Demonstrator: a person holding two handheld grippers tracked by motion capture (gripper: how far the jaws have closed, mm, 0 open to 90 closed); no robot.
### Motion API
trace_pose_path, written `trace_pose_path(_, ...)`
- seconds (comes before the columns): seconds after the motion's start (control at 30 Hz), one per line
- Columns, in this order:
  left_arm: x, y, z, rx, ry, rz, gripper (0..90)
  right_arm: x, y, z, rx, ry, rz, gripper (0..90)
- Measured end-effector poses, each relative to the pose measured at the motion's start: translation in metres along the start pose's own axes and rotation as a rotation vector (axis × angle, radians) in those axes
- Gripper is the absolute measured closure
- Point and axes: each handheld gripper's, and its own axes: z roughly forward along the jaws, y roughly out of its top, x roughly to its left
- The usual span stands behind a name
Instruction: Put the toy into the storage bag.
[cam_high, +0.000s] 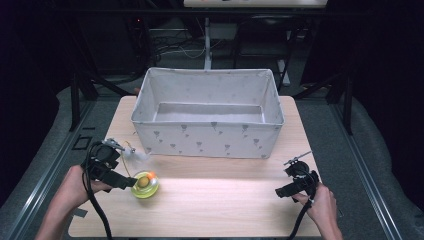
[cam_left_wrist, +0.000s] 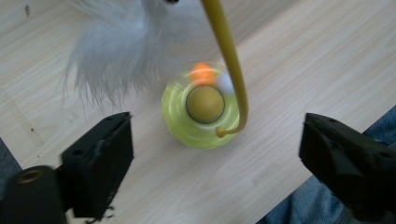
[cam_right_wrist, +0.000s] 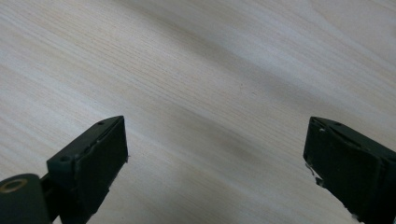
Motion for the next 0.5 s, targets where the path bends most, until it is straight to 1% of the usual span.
trace_pose_path(0.07, 0.0, 0.003, -0.002, -0.001, 0.001, 0.007, 21.3, 0.0, 0.0, 0.0, 0.001, -0.001, -0.001, 6.1)
trace_pose_path(0.1, 0.0, 0.005, -0.002, -0.003, -0.001, 0.008, 25.9, 0.0, 0.0, 0.0, 0.005, -0.009, -0.005, 6.1)
trace_pose_path(0.23, 0.002, 0.009, -0.003, 0.004, -0.006, 0.019, 37.5, 0.0, 0.0, 0.001, 0.001, -0.009, -0.001, 6.3)
trace_pose_path(0.27, 0.003, 0.01, -0.003, 0.01, -0.006, 0.022, 43.8, 0.0, 0.0, 0.001, 0.005, -0.007, -0.004, 6.3)
trace_pose_path(0.3, 0.003, 0.011, -0.003, 0.014, -0.008, 0.025, 43.8, 0.0, 0.0, 0.001, 0.005, -0.007, -0.004, 6.3)
trace_pose_path(0.37, 0.005, 0.013, -0.003, 0.022, -0.018, 0.028, 49.0, 0.0, 0.0, 0.001, 0.004, -0.008, 0.0, 6.3)
trace_pose_path(0.5, 0.006, 0.015, -0.002, 0.043, -0.025, 0.043, 57.9, 0.0, 0.0, 0.001, 0.002, -0.008, -0.001, 6.4)
